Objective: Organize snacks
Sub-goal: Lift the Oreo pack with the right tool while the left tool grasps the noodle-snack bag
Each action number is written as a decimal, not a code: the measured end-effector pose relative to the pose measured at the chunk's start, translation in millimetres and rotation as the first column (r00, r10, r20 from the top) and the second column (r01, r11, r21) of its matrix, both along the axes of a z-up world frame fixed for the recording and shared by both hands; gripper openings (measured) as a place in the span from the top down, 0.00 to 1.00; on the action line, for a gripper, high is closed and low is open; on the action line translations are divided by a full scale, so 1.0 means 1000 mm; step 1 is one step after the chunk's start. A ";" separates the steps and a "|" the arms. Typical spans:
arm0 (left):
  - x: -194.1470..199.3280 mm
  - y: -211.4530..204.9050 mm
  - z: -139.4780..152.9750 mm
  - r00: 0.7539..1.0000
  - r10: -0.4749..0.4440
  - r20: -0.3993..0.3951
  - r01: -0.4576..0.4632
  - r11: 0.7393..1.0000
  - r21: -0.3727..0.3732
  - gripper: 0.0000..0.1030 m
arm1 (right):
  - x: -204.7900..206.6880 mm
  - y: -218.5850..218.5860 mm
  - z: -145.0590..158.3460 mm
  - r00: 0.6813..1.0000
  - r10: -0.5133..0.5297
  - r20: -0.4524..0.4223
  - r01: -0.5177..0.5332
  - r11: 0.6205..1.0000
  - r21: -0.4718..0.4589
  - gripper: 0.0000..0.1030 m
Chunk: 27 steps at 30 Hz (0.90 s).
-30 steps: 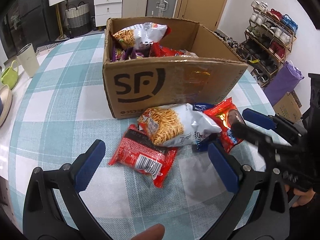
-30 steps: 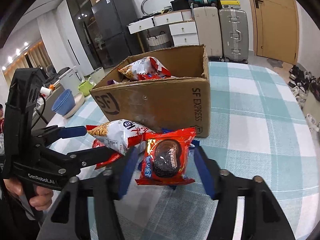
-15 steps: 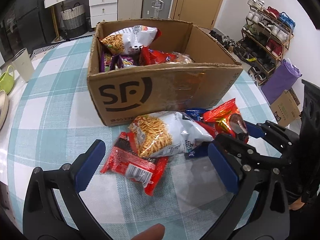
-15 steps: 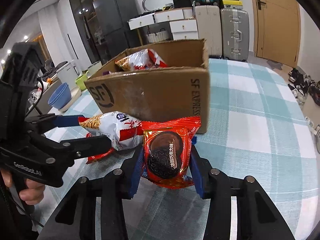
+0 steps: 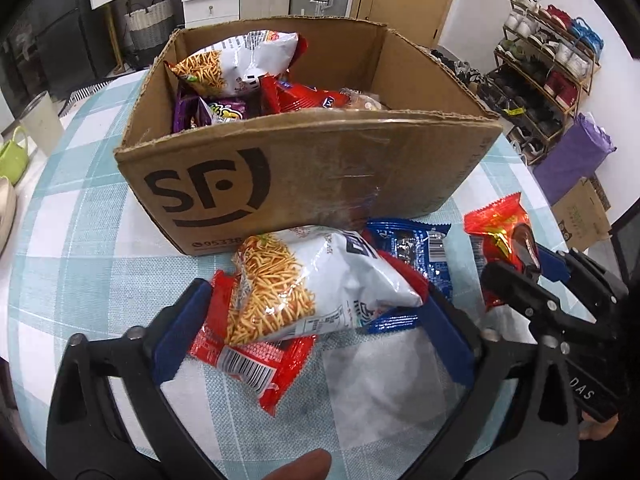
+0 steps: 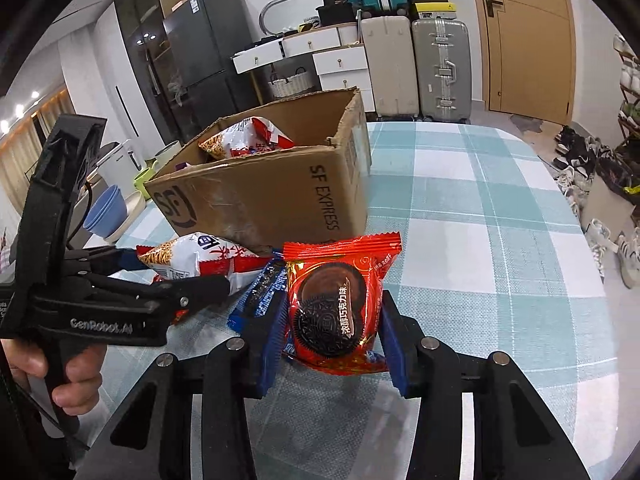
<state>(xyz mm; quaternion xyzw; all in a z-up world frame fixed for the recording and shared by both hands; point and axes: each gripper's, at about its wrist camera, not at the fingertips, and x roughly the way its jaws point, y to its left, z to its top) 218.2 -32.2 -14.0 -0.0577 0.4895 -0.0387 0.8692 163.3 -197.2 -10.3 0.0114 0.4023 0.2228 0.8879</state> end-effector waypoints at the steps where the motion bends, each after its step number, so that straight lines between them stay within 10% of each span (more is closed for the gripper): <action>1: 0.001 0.000 -0.001 1.000 -0.002 -0.003 0.002 1.000 -0.009 0.12 | 0.000 -0.001 0.000 1.000 -0.002 0.000 0.002 1.000 0.000 0.57; 15: -0.010 0.014 0.003 0.998 -0.022 0.059 0.027 0.996 -0.086 0.47 | -0.007 0.000 0.007 1.000 0.000 0.020 0.000 1.000 0.004 0.57; 27: -0.036 0.037 0.017 0.995 0.005 0.096 0.006 0.993 -0.114 0.49 | -0.019 0.006 0.022 0.999 0.006 0.054 -0.006 1.000 0.004 0.58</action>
